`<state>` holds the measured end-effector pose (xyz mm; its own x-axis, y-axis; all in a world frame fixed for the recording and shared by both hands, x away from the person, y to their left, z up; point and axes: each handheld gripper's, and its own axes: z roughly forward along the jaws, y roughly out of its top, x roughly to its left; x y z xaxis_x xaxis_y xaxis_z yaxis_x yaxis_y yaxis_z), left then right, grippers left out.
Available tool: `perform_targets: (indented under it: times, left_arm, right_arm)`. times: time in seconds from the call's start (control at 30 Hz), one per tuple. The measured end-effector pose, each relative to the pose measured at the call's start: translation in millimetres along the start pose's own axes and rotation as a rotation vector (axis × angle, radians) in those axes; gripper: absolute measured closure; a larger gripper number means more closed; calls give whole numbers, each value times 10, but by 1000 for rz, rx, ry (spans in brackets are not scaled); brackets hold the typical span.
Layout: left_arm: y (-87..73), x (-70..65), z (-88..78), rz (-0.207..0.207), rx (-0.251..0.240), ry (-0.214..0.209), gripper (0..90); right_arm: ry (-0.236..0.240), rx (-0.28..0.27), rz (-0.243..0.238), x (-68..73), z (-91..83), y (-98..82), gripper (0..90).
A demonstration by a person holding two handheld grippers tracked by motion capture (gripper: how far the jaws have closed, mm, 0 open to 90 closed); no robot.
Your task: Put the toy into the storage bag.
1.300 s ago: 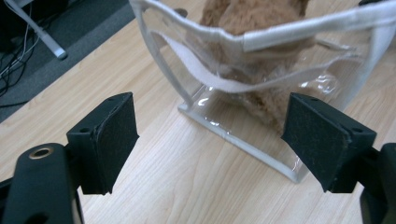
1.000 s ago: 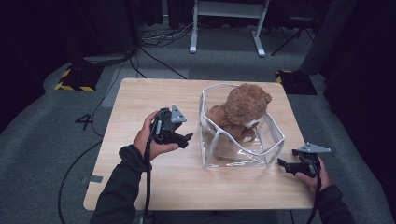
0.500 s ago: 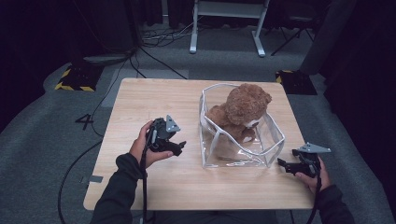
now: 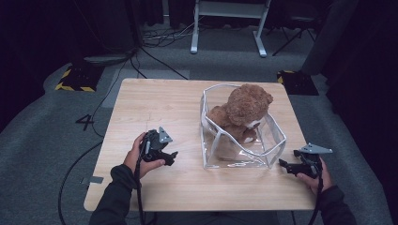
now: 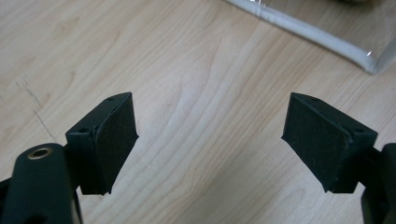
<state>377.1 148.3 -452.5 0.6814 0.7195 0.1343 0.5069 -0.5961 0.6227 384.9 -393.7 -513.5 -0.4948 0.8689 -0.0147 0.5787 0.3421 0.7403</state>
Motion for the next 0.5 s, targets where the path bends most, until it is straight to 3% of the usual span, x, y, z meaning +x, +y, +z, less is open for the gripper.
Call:
perform_targets:
  times: [0.5]
  left_arm:
    - [-366, 49, 44, -42, 17, 27, 174]
  right_arm:
    - [0, 0, -1, -1, 0, 0, 152]
